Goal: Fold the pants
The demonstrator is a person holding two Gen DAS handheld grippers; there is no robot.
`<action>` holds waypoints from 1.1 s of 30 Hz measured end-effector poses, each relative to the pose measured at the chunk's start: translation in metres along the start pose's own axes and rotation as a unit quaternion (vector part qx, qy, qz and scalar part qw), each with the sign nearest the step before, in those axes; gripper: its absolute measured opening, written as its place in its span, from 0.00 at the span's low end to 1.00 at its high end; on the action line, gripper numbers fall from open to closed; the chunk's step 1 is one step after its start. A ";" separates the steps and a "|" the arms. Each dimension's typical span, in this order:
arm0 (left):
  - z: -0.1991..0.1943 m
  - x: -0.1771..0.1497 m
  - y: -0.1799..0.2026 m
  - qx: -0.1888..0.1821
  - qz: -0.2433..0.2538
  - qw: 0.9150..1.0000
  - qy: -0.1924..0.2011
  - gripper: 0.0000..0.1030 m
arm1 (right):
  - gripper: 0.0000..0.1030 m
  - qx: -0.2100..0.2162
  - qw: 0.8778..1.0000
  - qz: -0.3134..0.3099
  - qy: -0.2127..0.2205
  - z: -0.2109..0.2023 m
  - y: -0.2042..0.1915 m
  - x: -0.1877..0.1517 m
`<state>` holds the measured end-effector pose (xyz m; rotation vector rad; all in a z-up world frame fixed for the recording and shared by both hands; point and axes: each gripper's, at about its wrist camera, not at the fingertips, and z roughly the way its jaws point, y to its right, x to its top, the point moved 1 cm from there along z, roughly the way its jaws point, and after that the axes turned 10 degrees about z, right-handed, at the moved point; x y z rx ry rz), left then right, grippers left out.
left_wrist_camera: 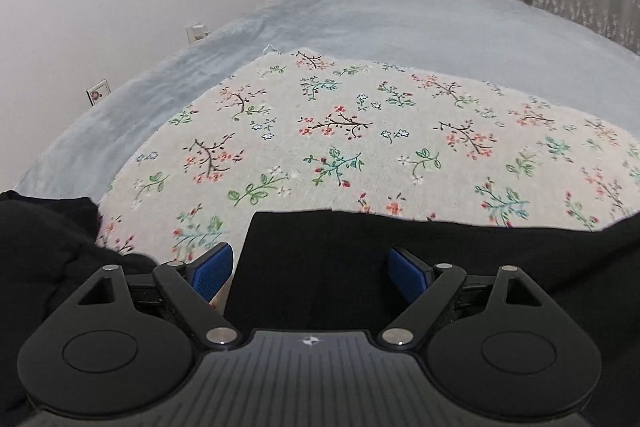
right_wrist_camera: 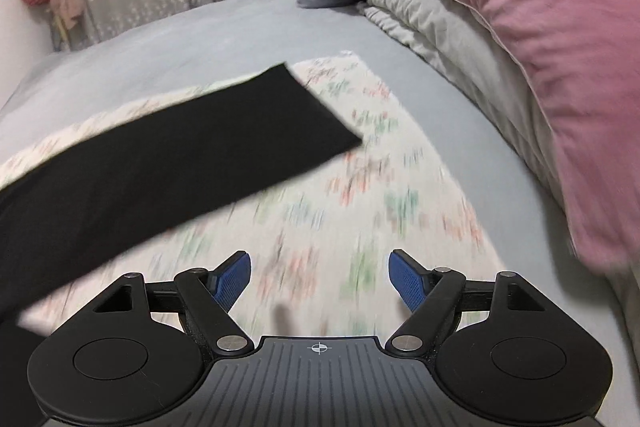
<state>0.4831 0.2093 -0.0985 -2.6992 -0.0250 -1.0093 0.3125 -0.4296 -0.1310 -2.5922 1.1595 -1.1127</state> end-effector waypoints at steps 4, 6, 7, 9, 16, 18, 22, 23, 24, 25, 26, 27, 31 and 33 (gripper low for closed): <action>0.014 0.005 0.005 -0.002 -0.007 1.000 -0.003 0.88 | 0.75 0.000 1.000 -0.024 -0.001 0.048 -0.011 0.049; 0.019 0.007 0.005 -0.007 -0.016 1.000 -0.003 0.88 | 0.75 0.008 1.000 -0.022 -0.008 0.076 -0.018 0.074; 0.022 0.008 0.004 -0.011 -0.022 1.000 -0.004 0.88 | 0.75 0.009 1.000 -0.019 -0.009 0.089 -0.020 0.085; 0.024 0.009 0.003 -0.016 -0.032 0.999 -0.004 0.89 | 0.75 0.013 1.000 -0.017 -0.007 0.114 -0.028 0.102; 0.022 0.010 0.005 -0.026 -0.038 0.999 0.009 0.71 | 0.74 0.005 0.999 -0.031 0.011 0.185 -0.054 0.129; 0.022 0.009 0.008 -0.028 -0.036 0.999 0.018 0.59 | 0.75 0.004 0.999 -0.024 0.027 0.199 -0.057 0.137; 0.019 0.008 0.016 -0.034 -0.019 0.999 0.036 0.35 | 0.72 0.002 0.998 -0.035 0.057 0.220 -0.071 0.135; 0.018 0.009 0.020 -0.032 -0.009 0.999 0.037 0.29 | 0.50 0.008 0.997 -0.050 0.062 0.221 -0.076 0.133; 0.017 0.011 0.023 -0.028 -0.002 0.999 0.038 0.27 | 0.20 0.020 0.997 -0.053 0.061 0.222 -0.079 0.135; 0.017 0.012 0.023 -0.026 -0.001 0.999 0.036 0.26 | 0.06 0.018 0.997 -0.047 0.057 0.222 -0.080 0.137; 0.017 0.013 0.022 -0.026 -0.003 0.999 0.035 0.25 | 0.04 0.026 0.998 -0.036 0.049 0.221 -0.080 0.139; 0.017 0.014 0.021 -0.024 -0.006 0.999 0.034 0.24 | 0.04 0.016 0.998 -0.041 0.051 0.219 -0.083 0.140; 0.008 0.018 0.009 -0.022 -0.017 0.999 0.045 0.23 | 0.04 -0.011 0.994 -0.061 0.089 0.194 -0.086 0.140; 0.003 0.019 0.003 -0.024 -0.027 0.998 0.051 0.22 | 0.04 -0.006 0.993 -0.048 0.105 0.178 -0.079 0.143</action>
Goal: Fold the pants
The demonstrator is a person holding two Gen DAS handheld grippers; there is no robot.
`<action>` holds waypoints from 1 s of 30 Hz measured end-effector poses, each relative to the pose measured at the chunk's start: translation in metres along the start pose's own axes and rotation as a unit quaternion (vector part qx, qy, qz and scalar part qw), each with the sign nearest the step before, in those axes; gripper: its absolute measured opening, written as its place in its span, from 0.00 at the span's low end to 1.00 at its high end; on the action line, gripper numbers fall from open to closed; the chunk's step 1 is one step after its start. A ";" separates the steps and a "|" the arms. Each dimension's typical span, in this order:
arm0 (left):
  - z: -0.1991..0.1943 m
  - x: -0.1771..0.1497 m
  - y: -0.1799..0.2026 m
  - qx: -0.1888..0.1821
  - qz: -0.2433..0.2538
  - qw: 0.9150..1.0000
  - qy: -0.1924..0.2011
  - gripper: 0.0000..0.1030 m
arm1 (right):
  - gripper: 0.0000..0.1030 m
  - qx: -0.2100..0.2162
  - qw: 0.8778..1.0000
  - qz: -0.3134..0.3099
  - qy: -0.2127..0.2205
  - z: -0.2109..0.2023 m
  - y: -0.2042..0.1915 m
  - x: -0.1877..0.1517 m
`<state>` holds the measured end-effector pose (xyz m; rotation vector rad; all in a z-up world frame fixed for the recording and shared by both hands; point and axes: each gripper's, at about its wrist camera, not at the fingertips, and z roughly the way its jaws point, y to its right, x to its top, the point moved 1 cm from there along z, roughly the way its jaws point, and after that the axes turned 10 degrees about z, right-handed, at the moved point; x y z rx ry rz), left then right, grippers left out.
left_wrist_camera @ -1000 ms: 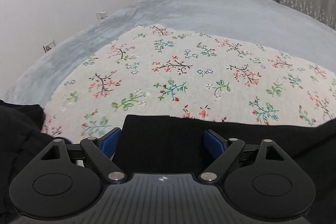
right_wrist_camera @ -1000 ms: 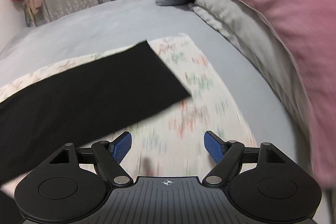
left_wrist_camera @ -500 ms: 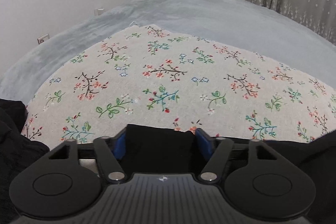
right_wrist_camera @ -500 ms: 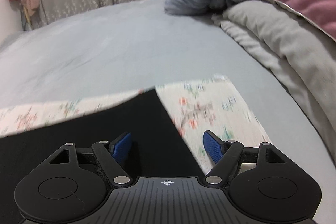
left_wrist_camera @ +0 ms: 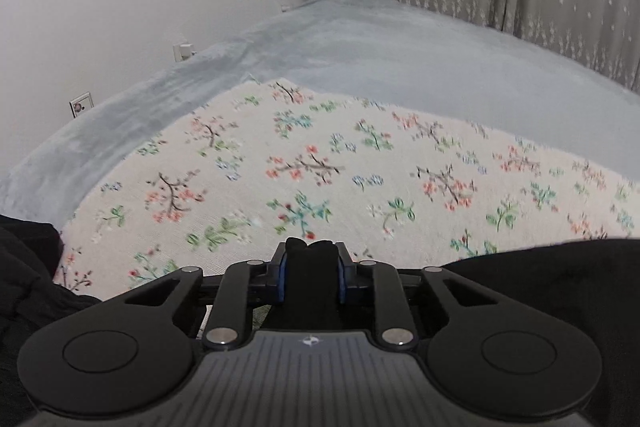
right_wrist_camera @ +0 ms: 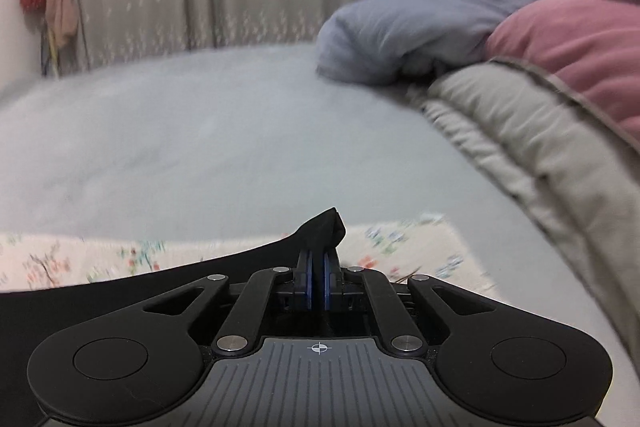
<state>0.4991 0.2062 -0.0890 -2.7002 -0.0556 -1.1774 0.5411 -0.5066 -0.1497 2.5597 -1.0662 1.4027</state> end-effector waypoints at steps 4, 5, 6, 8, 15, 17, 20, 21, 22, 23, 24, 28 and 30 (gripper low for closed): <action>-0.010 0.002 0.001 0.003 -0.006 1.000 0.011 0.22 | 0.04 -0.004 1.000 -0.004 -0.003 -0.020 0.006 0.007; -0.014 0.004 0.001 0.003 -0.008 1.000 0.014 0.22 | 0.04 -0.006 1.000 -0.005 -0.003 -0.025 0.006 0.008; -0.020 0.005 0.000 0.001 -0.012 1.000 0.019 0.22 | 0.04 -0.009 1.000 -0.006 -0.001 -0.031 0.006 0.009; -0.031 0.008 -0.003 -0.003 -0.018 0.999 0.029 0.22 | 0.04 -0.010 1.000 -0.009 0.003 -0.043 0.005 0.013; -0.089 0.009 -0.016 -0.025 -0.033 0.997 0.060 0.21 | 0.04 -0.003 1.000 0.006 0.012 -0.110 0.025 0.023; -0.111 0.003 -0.022 -0.033 -0.039 0.996 0.069 0.21 | 0.04 0.000 1.000 0.013 0.013 -0.134 0.036 0.021; -0.146 -0.010 -0.032 -0.053 -0.052 0.994 0.083 0.21 | 0.04 0.007 0.999 0.033 0.013 -0.177 0.061 0.013; -0.158 -0.016 -0.035 -0.059 -0.052 0.993 0.085 0.21 | 0.04 0.008 0.999 0.041 0.013 -0.193 0.072 0.007; -0.170 -0.024 -0.037 -0.063 -0.049 0.993 0.086 0.21 | 0.04 0.009 0.999 0.049 0.011 -0.208 0.081 0.000; -0.180 -0.032 -0.039 -0.066 -0.046 0.993 0.087 0.21 | 0.04 0.009 0.998 0.056 0.009 -0.225 0.092 -0.009; -0.191 -0.042 -0.042 -0.071 -0.044 0.993 0.088 0.21 | 0.04 0.010 0.998 0.064 0.007 -0.241 0.103 -0.020; -0.212 -0.086 -0.049 -0.082 -0.025 0.993 0.079 0.21 | 0.04 0.016 0.996 0.088 -0.013 -0.298 0.145 -0.073; -0.214 -0.109 -0.052 -0.088 -0.016 0.994 0.066 0.21 | 0.04 0.016 0.995 0.096 -0.032 -0.319 0.165 -0.106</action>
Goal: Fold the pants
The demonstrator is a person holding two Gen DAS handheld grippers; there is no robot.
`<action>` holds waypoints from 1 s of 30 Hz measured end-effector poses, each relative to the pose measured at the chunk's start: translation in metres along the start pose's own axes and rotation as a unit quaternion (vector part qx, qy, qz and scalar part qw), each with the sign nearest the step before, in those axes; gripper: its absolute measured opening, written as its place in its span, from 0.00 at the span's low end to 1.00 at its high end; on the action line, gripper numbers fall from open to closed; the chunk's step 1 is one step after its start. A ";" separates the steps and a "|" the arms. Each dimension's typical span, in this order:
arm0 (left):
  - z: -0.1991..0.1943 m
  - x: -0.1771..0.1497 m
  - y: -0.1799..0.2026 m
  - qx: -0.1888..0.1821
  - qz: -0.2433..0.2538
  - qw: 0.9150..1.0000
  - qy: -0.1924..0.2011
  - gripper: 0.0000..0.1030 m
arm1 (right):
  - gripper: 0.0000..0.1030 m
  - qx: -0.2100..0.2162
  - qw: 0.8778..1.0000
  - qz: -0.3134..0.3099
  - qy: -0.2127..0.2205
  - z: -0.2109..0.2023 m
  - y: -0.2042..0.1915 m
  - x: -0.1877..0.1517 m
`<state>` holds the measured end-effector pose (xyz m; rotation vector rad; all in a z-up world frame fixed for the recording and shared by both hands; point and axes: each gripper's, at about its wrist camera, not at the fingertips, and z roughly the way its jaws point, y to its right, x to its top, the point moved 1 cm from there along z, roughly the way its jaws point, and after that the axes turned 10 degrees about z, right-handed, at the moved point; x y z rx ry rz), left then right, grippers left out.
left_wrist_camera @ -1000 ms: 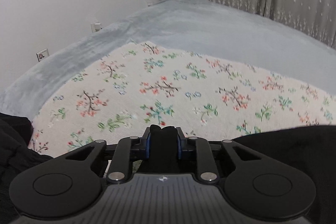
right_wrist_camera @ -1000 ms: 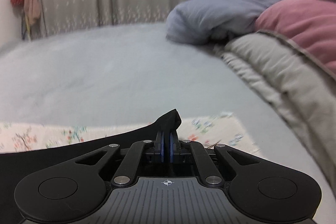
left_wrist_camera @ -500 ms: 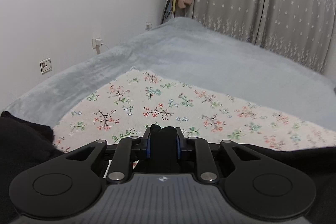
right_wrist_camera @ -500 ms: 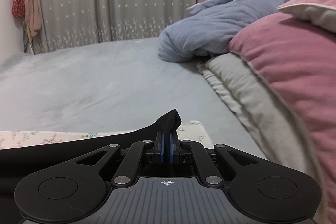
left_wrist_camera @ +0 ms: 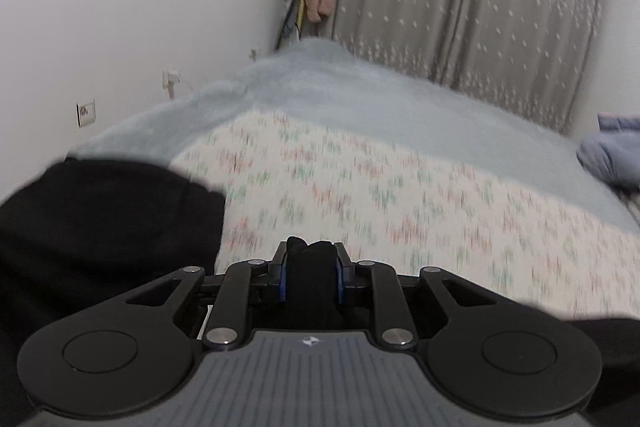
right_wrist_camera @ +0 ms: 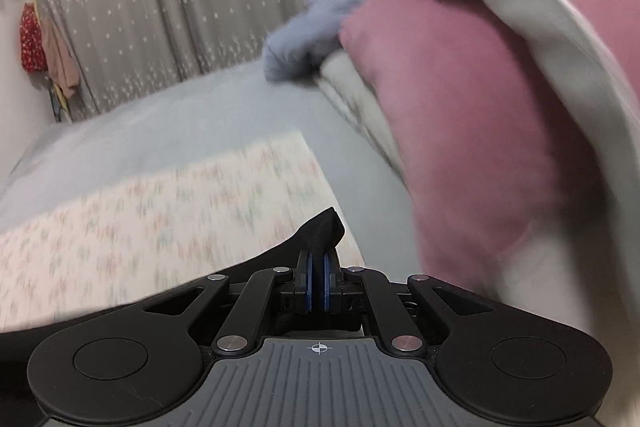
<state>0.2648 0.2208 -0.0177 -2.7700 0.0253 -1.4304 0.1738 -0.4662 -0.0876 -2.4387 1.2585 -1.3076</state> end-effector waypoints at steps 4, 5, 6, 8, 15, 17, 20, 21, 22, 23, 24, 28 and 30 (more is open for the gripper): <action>0.007 -0.039 -0.010 -0.010 0.003 0.999 -0.040 0.22 | 0.04 -0.004 0.999 0.020 -0.043 -0.020 0.037 -0.055; 0.010 -0.047 -0.012 -0.011 0.005 0.999 -0.049 0.22 | 0.04 -0.005 0.998 0.021 -0.051 -0.023 0.042 -0.066; 0.013 -0.052 -0.015 -0.005 0.004 0.998 -0.057 0.22 | 0.04 -0.009 0.998 0.019 -0.057 -0.024 0.046 -0.076; 0.016 -0.059 -0.022 -0.007 -0.005 0.998 -0.060 0.23 | 0.04 -0.011 0.998 0.019 -0.063 -0.029 0.050 -0.090; 0.004 -0.069 -0.030 -0.025 -0.017 0.997 -0.066 0.50 | 0.08 0.000 0.998 0.018 -0.067 -0.046 0.054 -0.107; -0.001 -0.072 -0.037 -0.044 -0.043 0.995 -0.075 0.53 | 0.12 -0.002 0.997 0.011 -0.081 -0.046 0.057 -0.116; -0.013 -0.074 -0.053 -0.069 -0.098 0.991 -0.060 0.61 | 0.16 -0.023 0.996 0.027 -0.081 -0.050 0.060 -0.120; -0.017 -0.076 -0.059 -0.074 -0.119 0.989 -0.057 0.62 | 0.17 -0.023 0.996 0.040 -0.077 -0.054 0.062 -0.120; -0.020 -0.078 -0.064 -0.074 -0.137 0.986 -0.058 0.62 | 0.17 -0.024 0.996 0.051 -0.073 -0.058 0.065 -0.122; -0.023 -0.079 -0.067 -0.073 -0.152 0.984 -0.061 0.62 | 0.17 -0.025 0.995 0.061 -0.069 -0.063 0.066 -0.122; -0.026 -0.080 -0.069 -0.072 -0.162 0.982 -0.061 0.62 | 0.18 -0.029 0.995 0.067 -0.066 -0.066 0.067 -0.123; -0.043 -0.074 -0.062 -0.090 -0.171 0.980 -0.051 0.62 | 0.28 -0.045 0.992 0.106 -0.049 -0.083 0.070 -0.128; -0.048 -0.068 -0.053 -0.097 -0.169 0.979 -0.060 0.63 | 0.38 -0.057 0.989 0.132 -0.042 -0.090 0.074 -0.131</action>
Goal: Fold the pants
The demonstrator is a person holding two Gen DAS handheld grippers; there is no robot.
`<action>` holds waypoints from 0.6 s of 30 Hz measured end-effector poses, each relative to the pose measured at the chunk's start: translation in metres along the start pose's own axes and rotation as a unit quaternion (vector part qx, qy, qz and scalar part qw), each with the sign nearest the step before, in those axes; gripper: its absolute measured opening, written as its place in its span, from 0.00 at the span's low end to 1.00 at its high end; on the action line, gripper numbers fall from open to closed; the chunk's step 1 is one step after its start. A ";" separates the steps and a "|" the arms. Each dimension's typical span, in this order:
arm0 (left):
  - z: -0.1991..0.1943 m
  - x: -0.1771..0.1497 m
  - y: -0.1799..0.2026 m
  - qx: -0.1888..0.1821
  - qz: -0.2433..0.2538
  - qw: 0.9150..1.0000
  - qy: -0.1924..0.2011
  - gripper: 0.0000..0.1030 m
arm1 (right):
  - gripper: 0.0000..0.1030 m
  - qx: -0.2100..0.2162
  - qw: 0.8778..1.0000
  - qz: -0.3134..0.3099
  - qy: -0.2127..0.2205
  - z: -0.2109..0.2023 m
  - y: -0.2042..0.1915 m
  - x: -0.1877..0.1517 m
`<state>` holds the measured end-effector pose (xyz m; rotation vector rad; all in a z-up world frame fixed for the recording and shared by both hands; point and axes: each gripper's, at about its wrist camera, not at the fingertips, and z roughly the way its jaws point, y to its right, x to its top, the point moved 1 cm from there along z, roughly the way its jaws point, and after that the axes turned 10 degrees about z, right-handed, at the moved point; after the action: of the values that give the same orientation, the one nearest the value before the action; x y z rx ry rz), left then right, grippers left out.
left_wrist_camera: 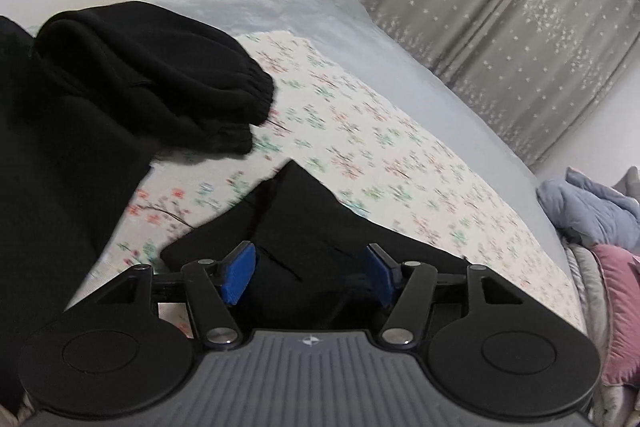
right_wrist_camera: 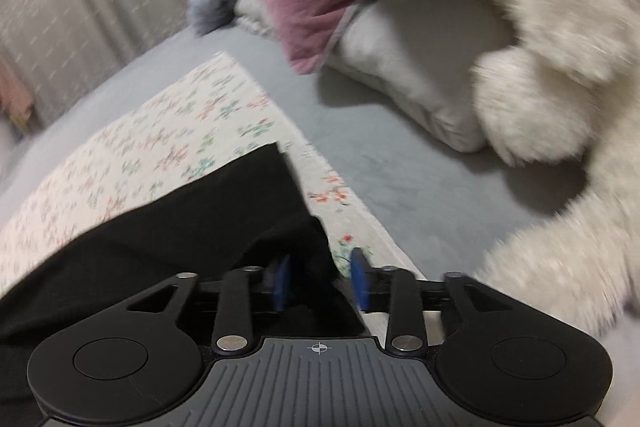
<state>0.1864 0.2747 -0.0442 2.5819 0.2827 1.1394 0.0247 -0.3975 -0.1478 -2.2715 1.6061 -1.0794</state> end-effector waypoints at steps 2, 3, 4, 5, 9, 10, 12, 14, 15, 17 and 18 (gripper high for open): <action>-0.002 0.003 0.009 -0.004 -0.016 1.000 -0.008 0.67 | 0.43 -0.006 1.000 0.010 0.003 -0.006 0.001 -0.004; -0.003 0.003 0.011 -0.003 -0.029 1.000 -0.012 0.70 | 0.47 -0.007 1.000 0.015 0.004 -0.010 0.001 -0.006; -0.004 0.004 0.014 0.002 -0.045 0.999 -0.014 0.71 | 0.49 -0.003 1.000 0.022 0.003 -0.014 0.001 -0.007; -0.005 0.004 0.016 0.005 -0.063 0.998 -0.014 0.71 | 0.51 0.001 0.999 0.033 0.004 -0.018 0.001 -0.008; -0.006 0.002 0.021 0.019 -0.124 0.992 -0.011 0.83 | 0.62 0.046 0.995 0.092 -0.002 -0.032 0.000 -0.012; -0.004 -0.001 0.021 0.029 -0.133 0.991 -0.013 0.84 | 0.64 0.057 0.994 0.093 -0.007 -0.032 -0.004 -0.013; 0.000 -0.008 0.019 0.052 -0.147 0.988 -0.018 0.84 | 0.69 0.059 0.995 0.080 -0.014 -0.030 -0.013 -0.015; 0.002 -0.017 0.015 0.055 -0.162 0.985 -0.016 0.84 | 0.69 0.043 0.995 0.083 -0.017 -0.025 -0.014 -0.015; 0.003 -0.020 0.014 0.050 -0.161 0.986 -0.014 0.84 | 0.69 0.038 0.994 0.098 -0.019 -0.023 -0.012 -0.014; 0.007 -0.026 0.015 0.052 -0.143 0.988 -0.014 0.84 | 0.69 0.046 0.990 0.132 -0.026 -0.021 -0.007 -0.012; 0.009 -0.028 0.014 0.053 -0.136 0.989 -0.009 0.84 | 0.69 0.050 0.988 0.142 -0.031 -0.018 -0.008 -0.011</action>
<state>0.1750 0.2513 -0.0646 2.5405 0.6862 1.0272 0.0175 -0.3801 -0.1361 -1.9215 1.7408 -0.9827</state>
